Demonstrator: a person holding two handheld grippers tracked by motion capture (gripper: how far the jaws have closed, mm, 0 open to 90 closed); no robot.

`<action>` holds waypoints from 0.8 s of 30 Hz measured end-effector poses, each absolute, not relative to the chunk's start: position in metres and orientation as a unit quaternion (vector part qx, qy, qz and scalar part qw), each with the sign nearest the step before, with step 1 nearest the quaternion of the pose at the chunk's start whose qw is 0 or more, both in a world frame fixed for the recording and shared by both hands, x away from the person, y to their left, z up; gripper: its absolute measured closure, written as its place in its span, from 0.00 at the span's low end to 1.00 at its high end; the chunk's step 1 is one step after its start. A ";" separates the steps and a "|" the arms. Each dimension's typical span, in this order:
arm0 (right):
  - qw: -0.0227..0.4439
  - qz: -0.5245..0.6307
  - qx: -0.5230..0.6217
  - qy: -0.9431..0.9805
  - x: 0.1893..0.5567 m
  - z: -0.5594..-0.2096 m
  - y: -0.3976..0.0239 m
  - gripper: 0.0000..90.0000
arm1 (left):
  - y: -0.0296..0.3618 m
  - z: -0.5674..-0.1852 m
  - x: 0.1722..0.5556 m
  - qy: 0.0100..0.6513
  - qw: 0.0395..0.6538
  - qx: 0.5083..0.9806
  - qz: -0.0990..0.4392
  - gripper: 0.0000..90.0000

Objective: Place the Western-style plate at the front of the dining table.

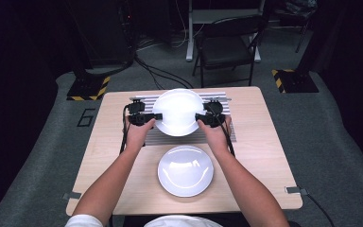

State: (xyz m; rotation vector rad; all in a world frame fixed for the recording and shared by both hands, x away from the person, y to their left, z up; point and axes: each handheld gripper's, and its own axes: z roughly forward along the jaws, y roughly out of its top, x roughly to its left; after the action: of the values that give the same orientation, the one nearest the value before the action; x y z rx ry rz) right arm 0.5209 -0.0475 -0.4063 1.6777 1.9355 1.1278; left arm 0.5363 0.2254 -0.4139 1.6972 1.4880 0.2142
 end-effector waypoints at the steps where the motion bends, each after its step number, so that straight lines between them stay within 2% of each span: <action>1: 0.170 0.397 0.591 0.682 0.522 -0.407 -0.047 0.65 | 0.225 -0.415 0.537 0.598 0.422 0.676 0.085 0.66; 24: 0.173 0.370 0.598 0.690 0.545 -0.421 -0.037 0.65 | 0.225 -0.427 0.558 0.605 0.394 0.685 0.095 0.66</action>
State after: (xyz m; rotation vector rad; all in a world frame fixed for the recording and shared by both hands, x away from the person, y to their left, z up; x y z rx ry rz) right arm 0.5447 -0.0375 -0.4214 1.6961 1.9557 1.0494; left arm 0.5576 0.2249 -0.4270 1.7377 1.5351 0.2397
